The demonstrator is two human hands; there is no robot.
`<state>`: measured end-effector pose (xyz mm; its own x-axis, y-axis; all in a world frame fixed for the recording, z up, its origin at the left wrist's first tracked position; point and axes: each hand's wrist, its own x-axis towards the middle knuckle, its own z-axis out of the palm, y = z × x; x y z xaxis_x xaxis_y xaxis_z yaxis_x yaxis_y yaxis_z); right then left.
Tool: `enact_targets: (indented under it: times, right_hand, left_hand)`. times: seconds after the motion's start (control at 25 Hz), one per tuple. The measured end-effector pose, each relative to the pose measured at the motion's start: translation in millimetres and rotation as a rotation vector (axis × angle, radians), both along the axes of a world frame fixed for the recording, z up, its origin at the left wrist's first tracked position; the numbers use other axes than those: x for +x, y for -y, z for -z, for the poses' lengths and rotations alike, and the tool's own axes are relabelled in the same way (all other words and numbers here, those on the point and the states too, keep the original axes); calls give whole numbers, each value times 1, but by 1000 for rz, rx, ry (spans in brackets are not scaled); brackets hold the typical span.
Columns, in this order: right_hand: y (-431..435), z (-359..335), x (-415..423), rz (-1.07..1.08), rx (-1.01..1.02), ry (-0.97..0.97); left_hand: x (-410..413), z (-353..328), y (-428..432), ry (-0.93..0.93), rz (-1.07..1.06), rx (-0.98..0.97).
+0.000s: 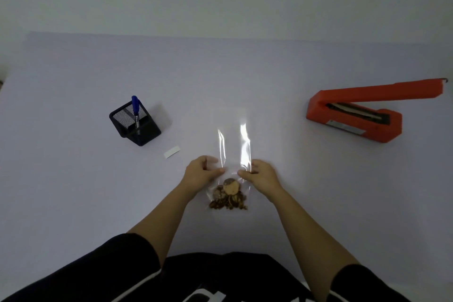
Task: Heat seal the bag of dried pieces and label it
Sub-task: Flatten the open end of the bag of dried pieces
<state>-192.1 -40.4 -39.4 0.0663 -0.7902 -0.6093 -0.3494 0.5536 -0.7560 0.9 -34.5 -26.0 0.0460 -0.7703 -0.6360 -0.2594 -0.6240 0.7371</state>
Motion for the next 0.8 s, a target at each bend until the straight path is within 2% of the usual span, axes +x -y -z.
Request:
enact_targets:
  times: [0.28,0.48,0.8]
  right_hand:
    - [-1,-3,4,-44,-43,36]
    - [-8,-8,6,34,61,231]
    - [-9,-4,6,27,-6,231]
  left_hand:
    - [6,-1,-3,-103,41,-36]
    - [1,-8,-10,-302,-11,-7]
    - [2,-1,-9,-221,8,-53]
